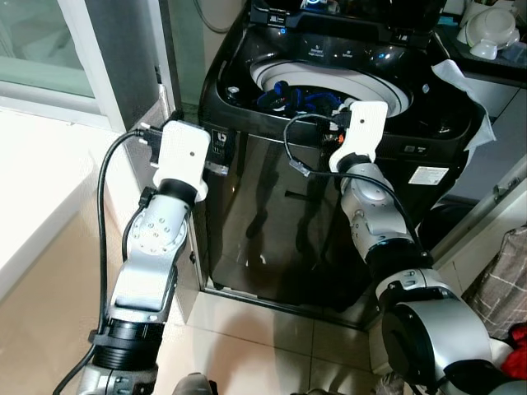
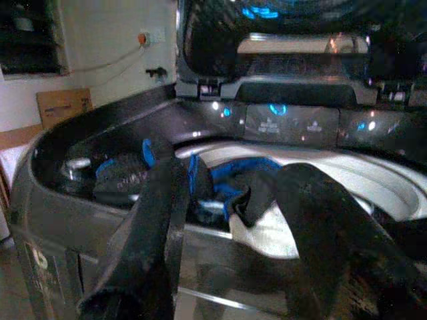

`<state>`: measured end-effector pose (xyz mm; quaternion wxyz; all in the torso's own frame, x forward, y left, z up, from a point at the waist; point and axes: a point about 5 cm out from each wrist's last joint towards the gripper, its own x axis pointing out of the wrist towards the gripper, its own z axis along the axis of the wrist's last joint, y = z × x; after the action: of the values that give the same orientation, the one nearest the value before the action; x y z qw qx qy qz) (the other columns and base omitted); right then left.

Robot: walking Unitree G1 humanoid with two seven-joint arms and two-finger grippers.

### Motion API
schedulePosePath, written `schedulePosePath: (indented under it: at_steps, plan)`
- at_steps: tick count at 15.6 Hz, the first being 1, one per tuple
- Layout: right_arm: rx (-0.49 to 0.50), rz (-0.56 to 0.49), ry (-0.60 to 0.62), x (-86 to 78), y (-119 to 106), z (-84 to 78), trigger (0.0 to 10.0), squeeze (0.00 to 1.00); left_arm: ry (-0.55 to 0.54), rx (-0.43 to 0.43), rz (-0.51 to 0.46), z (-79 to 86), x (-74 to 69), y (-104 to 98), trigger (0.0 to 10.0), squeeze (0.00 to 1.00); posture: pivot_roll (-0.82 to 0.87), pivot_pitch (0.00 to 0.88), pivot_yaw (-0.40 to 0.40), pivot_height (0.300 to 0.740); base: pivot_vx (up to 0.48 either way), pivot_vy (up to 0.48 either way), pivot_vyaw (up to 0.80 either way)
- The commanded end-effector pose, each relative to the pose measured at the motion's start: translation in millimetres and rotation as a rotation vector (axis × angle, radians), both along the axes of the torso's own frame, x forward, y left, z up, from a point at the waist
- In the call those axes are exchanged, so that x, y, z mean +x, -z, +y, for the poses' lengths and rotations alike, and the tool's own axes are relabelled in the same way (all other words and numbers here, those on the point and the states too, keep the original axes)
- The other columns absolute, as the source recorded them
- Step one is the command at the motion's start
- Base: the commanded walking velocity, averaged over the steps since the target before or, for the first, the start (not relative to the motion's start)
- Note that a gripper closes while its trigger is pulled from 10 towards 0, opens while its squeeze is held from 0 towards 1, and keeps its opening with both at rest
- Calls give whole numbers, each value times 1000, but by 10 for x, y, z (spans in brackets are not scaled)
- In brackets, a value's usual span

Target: Clothes washing

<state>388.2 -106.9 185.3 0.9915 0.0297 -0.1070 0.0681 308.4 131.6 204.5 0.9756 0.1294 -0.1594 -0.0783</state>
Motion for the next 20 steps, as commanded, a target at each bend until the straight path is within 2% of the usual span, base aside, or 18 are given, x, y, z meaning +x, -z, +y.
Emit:
schedulePosePath:
  at_steps: [1, 3, 5, 6, 8, 9, 10, 11, 12, 14, 17, 19, 20]
  plan:
    - [0, -69, 3, 28, -177, 16, 10000, 0, 11, 8, -18, -47, 12, -36, 10000, 0, 21, 0, -34, 740, 0, 0, 0]
    - [13, -178, 6, 36, -420, 56, 10000, 0, 3, -9, -50, -27, -2, -77, 10000, 0, 37, 0, -38, 740, 0, 0, 0]
    - [16, -231, -2, 29, -542, 74, 10000, 0, -9, -18, -79, -4, -19, -121, 10000, 0, 41, 0, -41, 740, 0, 0, 0]
    - [17, -244, -53, 17, -559, 113, 10000, 0, -10, -16, -89, 5, -17, -145, 10000, 0, 51, 0, -45, 740, 0, 0, 0]
    - [-145, -252, -282, -29, -536, 312, 10000, 0, -12, -7, -89, 24, -25, -143, 10000, 0, 60, 0, -43, 740, 0, 0, 0]
    - [-201, -239, -325, -2, -566, 288, 10000, 0, -15, -2, -84, 37, -32, -131, 10000, 0, 62, 0, -42, 740, 0, 0, 0]
    - [-215, -240, -324, 12, -588, 264, 10000, 0, -16, 0, -83, 42, -34, -126, 10000, 0, 62, 0, -42, 740, 0, 0, 0]
    - [-185, -240, -247, 77, -675, 120, 10000, 0, -16, 3, -82, 42, -34, -119, 10000, 0, 63, 0, -43, 740, 0, 0, 0]
    - [-96, -208, -125, 151, -732, -61, 10000, 0, -15, 6, -81, 41, -36, -114, 10000, 0, 67, 0, -42, 740, 0, 0, 0]
    - [19, -133, -9, 200, -662, -216, 10000, 0, -17, 12, -75, 50, -38, -101, 10000, 0, 67, 0, -40, 740, 0, 0, 0]
    - [88, -9, 57, 207, -389, -272, 10000, 0, 32, -6, -79, 27, -67, -124, 10000, 0, 70, 0, -41, 740, 84, 0, 0]
    - [81, 3, 56, 211, -361, -248, 10000, 0, 39, -10, -96, 17, -72, -158, 10000, 0, 70, 0, -45, 740, 458, 0, 0]
    - [69, -5, 64, 215, -380, -258, 10000, 0, 51, 27, -129, -20, -93, -207, 10000, 0, 71, 0, -49, 740, 461, 0, 0]
